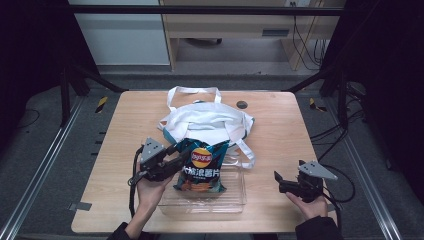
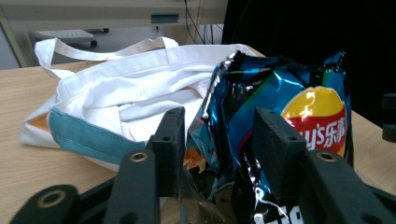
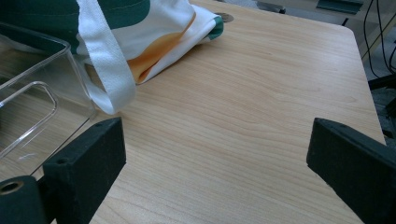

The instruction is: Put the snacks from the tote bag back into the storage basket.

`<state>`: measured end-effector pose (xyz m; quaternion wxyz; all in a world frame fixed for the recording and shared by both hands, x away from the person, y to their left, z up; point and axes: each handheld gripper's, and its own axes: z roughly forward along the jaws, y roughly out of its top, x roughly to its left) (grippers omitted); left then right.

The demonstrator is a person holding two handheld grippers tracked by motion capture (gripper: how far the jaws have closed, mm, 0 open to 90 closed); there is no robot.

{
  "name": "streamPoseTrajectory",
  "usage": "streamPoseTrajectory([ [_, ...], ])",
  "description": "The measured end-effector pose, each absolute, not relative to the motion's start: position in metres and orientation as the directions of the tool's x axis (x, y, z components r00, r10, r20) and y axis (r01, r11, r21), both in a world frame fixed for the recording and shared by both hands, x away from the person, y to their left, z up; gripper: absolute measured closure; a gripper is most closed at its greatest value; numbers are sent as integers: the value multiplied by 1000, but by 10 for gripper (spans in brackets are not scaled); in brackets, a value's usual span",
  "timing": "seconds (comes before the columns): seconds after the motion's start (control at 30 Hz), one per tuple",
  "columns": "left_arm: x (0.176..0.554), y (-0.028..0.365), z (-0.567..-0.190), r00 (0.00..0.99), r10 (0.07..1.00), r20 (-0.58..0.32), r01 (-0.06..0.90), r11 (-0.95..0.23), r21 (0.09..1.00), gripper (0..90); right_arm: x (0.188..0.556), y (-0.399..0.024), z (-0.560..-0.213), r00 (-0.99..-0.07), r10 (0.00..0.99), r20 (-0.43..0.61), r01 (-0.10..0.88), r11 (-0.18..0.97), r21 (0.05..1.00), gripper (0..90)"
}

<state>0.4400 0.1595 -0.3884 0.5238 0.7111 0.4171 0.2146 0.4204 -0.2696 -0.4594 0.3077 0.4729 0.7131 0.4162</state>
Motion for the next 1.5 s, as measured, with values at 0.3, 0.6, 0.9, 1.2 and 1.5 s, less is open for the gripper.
streamPoseTrajectory([
  [0.3, 431, 169, -388, 583, 807, -97, 351, -142, 926, 423, 420, -270, -459, -361, 931, -48, 413, 206, 887, 49],
  [0.6, 420, 187, -392, 591, 801, -97, 354, -149, 923, 370, 419, -272, -459, -350, 936, -41, 412, 193, 891, 49],
  [0.9, 410, 205, -402, 579, 811, -82, 348, -155, 925, 344, 419, -274, -458, -343, 939, -38, 413, 187, 891, 48],
  [1.2, 401, 234, -421, 542, 838, -66, 371, -168, 913, 335, 419, -276, -459, -335, 941, -40, 416, 186, 890, 48],
  [1.5, 403, 264, -441, 481, 876, -35, 379, -171, 909, 329, 419, -277, -459, -332, 943, -36, 422, 183, 888, 48],
])
